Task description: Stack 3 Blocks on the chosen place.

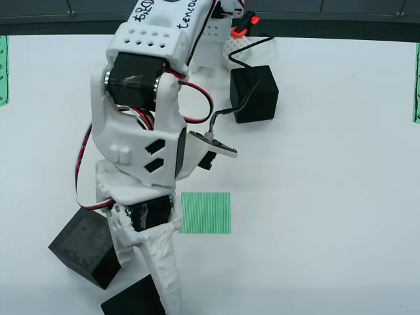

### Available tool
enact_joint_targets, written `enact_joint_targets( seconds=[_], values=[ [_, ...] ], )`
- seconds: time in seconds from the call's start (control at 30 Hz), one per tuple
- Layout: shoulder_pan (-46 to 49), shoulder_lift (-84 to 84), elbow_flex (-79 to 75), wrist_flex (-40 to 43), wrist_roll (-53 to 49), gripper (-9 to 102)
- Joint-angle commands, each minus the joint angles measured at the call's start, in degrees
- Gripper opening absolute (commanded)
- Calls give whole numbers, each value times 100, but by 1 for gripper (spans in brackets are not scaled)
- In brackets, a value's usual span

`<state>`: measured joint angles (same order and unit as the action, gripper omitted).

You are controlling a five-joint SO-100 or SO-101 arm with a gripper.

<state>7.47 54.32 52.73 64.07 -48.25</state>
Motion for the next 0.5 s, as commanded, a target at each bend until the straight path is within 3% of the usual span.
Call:
enact_joint_targets(
  seconds=[0.0, 0.47],
  values=[
    [-9, -53, -466, 62, 0, 43],
    [-44, -659, -1160, 290, 176, 43]
  ],
)
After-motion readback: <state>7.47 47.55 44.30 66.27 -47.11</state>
